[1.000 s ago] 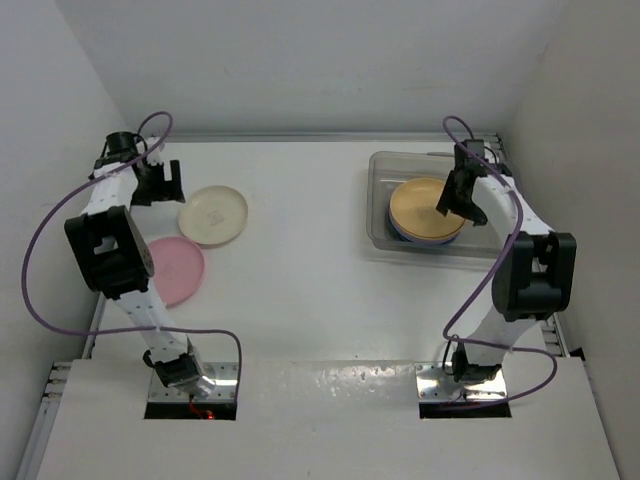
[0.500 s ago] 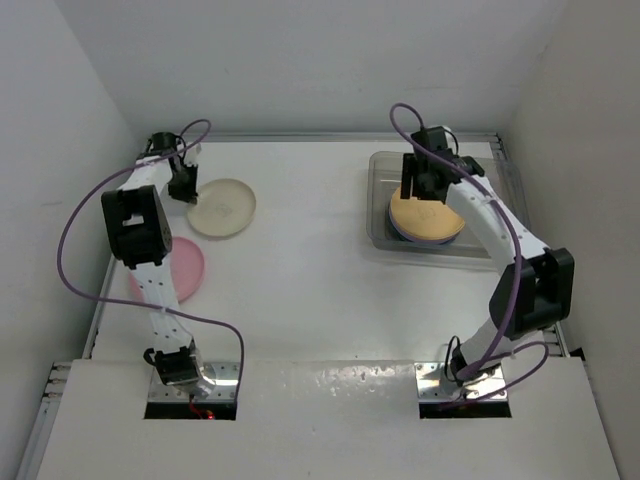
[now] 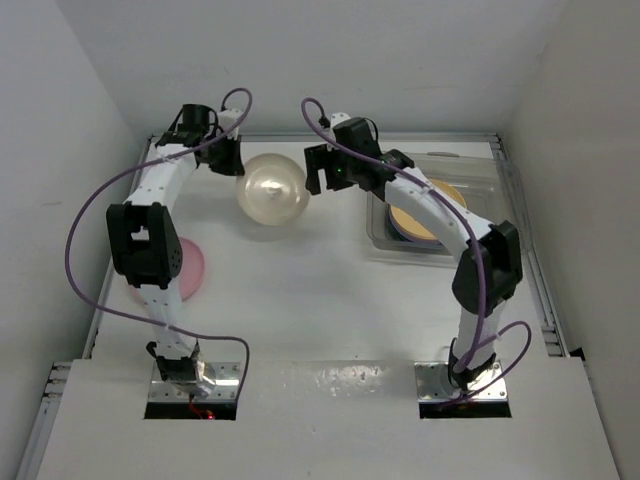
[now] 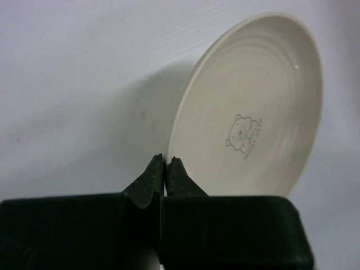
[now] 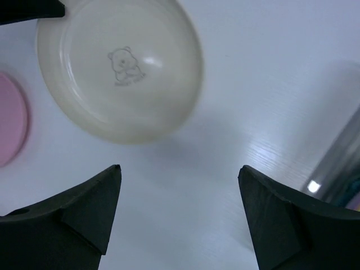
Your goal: Place the plates into the plastic bin on the countertop
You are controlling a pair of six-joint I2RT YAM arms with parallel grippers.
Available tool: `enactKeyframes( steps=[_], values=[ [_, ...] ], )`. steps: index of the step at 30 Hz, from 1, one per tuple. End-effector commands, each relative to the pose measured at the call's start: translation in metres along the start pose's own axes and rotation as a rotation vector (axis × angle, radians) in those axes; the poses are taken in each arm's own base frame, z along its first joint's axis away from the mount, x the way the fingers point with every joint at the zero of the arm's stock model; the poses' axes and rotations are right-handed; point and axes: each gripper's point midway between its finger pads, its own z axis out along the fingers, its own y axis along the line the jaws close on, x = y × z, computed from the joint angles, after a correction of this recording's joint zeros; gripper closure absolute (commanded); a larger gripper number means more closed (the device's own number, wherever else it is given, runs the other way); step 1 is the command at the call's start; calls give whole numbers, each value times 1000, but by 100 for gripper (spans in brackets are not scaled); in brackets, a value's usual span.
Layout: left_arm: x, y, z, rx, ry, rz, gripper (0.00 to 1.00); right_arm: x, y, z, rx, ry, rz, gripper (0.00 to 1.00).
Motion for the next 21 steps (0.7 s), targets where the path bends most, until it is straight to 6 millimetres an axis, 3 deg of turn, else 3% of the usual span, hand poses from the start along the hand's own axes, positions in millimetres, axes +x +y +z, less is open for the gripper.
enactKeyframes(
  steps=[1, 6, 8, 9, 10, 11, 12, 13, 14, 15, 16, 17, 21],
  values=[
    [-58, -63, -55, 83, -174, 97, 100, -21, 20, 23, -78, -43, 72, 16],
    [-63, -96, -65, 147, -186, 136, 100, -11, 7, 51, -58, -7, 123, 19],
    [-60, -96, -65, 148, -177, 132, 100, -7, -1, 54, -20, -1, 140, 26],
    [-58, -101, -64, 156, -167, 134, 100, 5, -3, 57, -12, 24, 153, 30],
    [-57, -101, -66, 156, -166, 134, 100, 2, -2, 55, -16, 9, 165, 36],
    [-57, -101, -66, 156, -166, 134, 100, 3, -4, 54, -16, 8, 170, 51],
    [-53, -101, -64, 158, -157, 130, 100, 11, -9, 54, 13, 15, 179, 60],
    [-53, -99, -63, 149, -156, 129, 100, 4, -8, 51, 11, -16, 194, 70],
    [-51, -104, -63, 156, -146, 140, 100, 5, -10, 52, 16, -19, 201, 86],
    [-52, -102, -66, 141, -153, 143, 100, 14, -16, 54, 41, -7, 214, 92],
    [-49, -102, -64, 142, -145, 140, 100, 5, -14, 50, 32, -42, 229, 95],
    [-49, -102, -64, 142, -145, 140, 100, 7, -16, 51, 30, -38, 243, 99],
    [-51, -108, -68, 167, -156, 145, 100, 2, -21, 48, 11, -55, 293, 100]
  ],
)
